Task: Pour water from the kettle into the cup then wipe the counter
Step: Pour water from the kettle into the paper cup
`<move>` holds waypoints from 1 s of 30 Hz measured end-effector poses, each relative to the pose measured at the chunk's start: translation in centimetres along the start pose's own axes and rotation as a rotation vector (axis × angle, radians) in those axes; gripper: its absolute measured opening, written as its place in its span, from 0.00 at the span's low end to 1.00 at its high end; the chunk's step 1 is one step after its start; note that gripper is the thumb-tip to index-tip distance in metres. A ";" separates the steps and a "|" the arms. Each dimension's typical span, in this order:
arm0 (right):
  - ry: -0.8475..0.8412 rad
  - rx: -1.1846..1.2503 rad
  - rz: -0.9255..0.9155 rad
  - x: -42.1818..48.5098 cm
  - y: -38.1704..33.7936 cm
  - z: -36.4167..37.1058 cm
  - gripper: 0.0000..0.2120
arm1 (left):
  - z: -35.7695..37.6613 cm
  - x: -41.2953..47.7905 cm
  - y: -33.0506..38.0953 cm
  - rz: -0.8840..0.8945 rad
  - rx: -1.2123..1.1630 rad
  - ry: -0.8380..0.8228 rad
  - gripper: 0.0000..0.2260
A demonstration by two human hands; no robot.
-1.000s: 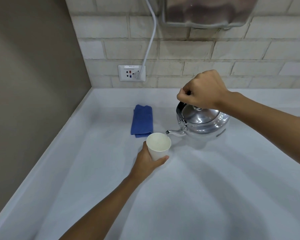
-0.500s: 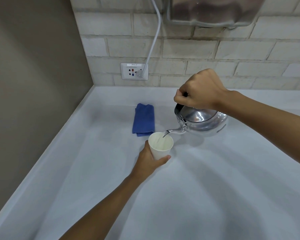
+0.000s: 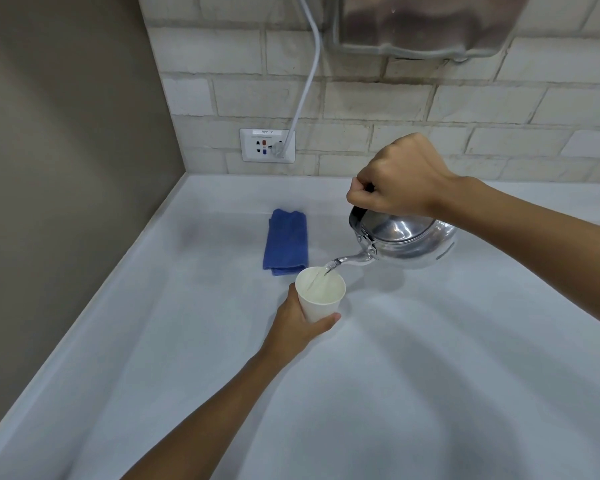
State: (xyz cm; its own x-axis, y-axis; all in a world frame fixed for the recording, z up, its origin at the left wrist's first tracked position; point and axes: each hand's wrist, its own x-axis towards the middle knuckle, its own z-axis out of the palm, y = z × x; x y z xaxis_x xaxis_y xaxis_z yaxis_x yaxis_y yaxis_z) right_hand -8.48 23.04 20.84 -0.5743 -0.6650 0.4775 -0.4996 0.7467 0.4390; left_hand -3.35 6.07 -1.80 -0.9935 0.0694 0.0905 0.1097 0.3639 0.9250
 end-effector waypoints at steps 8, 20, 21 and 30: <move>0.001 -0.011 -0.018 0.0 0.4 -0.6 0.17 | 0.0 -0.2 0.3 0.005 0.008 -0.003 0.36; 0.007 -0.028 -0.032 0.1 0.8 -1.0 0.17 | 0.0 -0.2 0.5 -0.009 0.019 -0.004 0.36; 0.007 -0.032 -0.034 0.1 0.9 -1.0 0.17 | 0.0 -0.2 0.5 -0.008 0.021 -0.003 0.36; 0.015 -0.035 -0.052 0.1 0.9 -1.2 0.18 | 0.0 -0.2 0.5 -0.014 0.007 -0.007 0.36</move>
State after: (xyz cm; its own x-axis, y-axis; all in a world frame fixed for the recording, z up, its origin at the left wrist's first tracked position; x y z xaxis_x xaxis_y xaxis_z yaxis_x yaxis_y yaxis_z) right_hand -8.19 23.68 22.24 -0.5384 -0.7033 0.4643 -0.5056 0.7103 0.4897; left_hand -3.15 6.27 -1.39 -0.9947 0.0703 0.0749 0.0958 0.3716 0.9234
